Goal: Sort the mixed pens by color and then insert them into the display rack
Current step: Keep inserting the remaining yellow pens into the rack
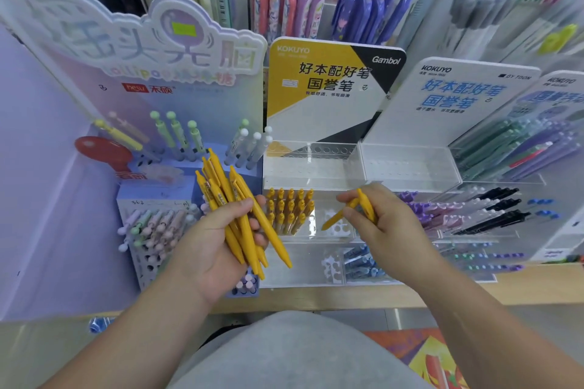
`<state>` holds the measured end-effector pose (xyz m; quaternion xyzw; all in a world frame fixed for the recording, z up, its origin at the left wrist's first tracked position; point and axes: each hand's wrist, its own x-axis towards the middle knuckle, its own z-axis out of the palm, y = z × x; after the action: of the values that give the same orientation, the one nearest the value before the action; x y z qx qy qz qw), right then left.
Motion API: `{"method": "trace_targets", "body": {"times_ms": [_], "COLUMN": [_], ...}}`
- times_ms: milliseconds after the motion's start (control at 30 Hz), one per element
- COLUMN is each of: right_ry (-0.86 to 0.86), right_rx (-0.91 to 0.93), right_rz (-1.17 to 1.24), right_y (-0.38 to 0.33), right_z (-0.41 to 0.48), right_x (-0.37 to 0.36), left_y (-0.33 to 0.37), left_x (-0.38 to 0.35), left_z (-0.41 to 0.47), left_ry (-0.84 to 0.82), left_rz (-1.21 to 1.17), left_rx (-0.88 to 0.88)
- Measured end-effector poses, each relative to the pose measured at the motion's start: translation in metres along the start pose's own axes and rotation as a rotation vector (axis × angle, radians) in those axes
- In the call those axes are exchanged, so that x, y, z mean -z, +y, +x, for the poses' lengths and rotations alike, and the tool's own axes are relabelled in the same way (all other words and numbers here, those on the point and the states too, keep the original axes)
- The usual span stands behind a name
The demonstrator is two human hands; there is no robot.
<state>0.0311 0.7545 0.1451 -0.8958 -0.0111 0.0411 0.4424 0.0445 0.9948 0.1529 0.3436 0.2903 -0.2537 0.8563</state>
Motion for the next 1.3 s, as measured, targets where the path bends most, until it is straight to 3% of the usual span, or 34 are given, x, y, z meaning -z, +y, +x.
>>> {"method": "trace_targets", "body": {"times_ms": [400, 833, 1300], "right_ry": [0.073, 0.127, 0.118], "right_rx": [0.206, 0.113, 0.172], "right_rz": [-0.249, -0.197, -0.231], "right_y": [0.008, 0.005, 0.014], "right_z": [0.009, 0.009, 0.008], "right_x": [-0.025, -0.031, -0.040], "left_y": [0.000, 0.001, 0.001], "left_x": [0.007, 0.005, 0.008], "left_z": [-0.005, -0.008, -0.013], "left_ry": [0.017, 0.014, 0.012], "left_rz": [-0.025, 0.004, 0.014], "left_rx": [-0.007, -0.029, -0.042]}}
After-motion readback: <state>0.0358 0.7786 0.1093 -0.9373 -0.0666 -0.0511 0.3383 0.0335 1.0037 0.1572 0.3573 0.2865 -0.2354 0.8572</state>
